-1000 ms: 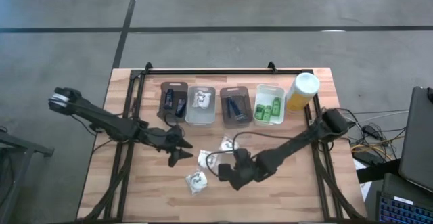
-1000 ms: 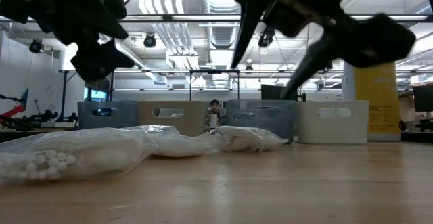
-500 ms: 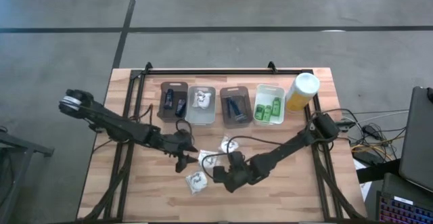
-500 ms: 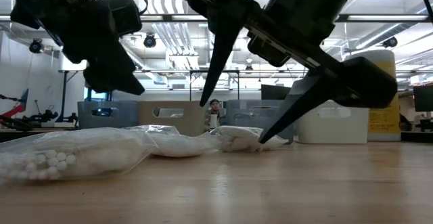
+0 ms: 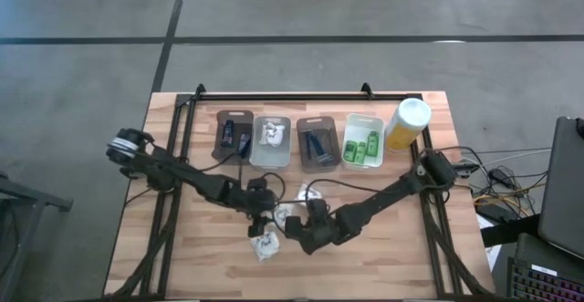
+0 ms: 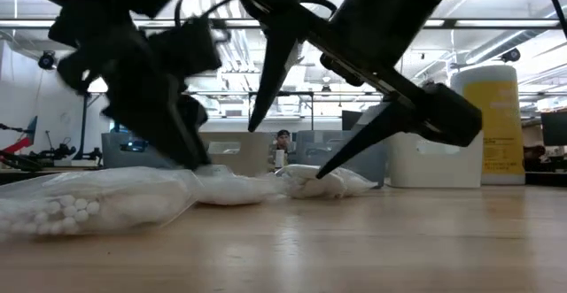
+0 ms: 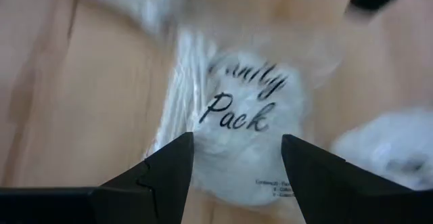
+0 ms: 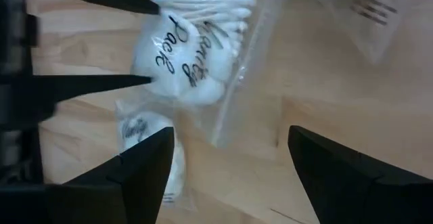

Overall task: Pick & Place Travel size toiletries
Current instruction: Put the white cotton pack into the gray bin

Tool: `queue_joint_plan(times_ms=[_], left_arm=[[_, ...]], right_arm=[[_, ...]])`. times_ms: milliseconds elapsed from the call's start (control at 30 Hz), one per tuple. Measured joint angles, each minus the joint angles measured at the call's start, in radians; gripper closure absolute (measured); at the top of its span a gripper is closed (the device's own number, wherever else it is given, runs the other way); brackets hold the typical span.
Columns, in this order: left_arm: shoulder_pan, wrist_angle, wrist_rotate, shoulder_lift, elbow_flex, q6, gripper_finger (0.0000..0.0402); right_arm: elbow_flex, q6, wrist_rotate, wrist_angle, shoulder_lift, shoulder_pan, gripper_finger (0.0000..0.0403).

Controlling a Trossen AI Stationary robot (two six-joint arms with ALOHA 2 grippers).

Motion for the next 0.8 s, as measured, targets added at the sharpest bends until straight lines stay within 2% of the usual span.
queue_joint_plan(times_ms=[100,300,600,800], left_arm=[[0.0,-0.068,0.007,0.021,0.015,-0.002,0.0172],[0.0,-0.076,0.036,0.017,0.007,-0.009,0.0172],[0.0,-0.102,0.063,0.003,0.002,-0.117,0.0172],[-0.005,-0.122,0.079,-0.066,0.004,-0.134,0.0172]], right_arm=[[-0.001,-0.027,-0.001,0.011,0.0,-0.012,0.013],[-0.001,-0.06,-0.01,0.01,0.002,-0.025,0.0142],[-0.002,-0.069,-0.029,0.017,0.02,-0.026,0.0153],[-0.002,-0.111,0.001,0.008,0.011,-0.025,0.0161]])
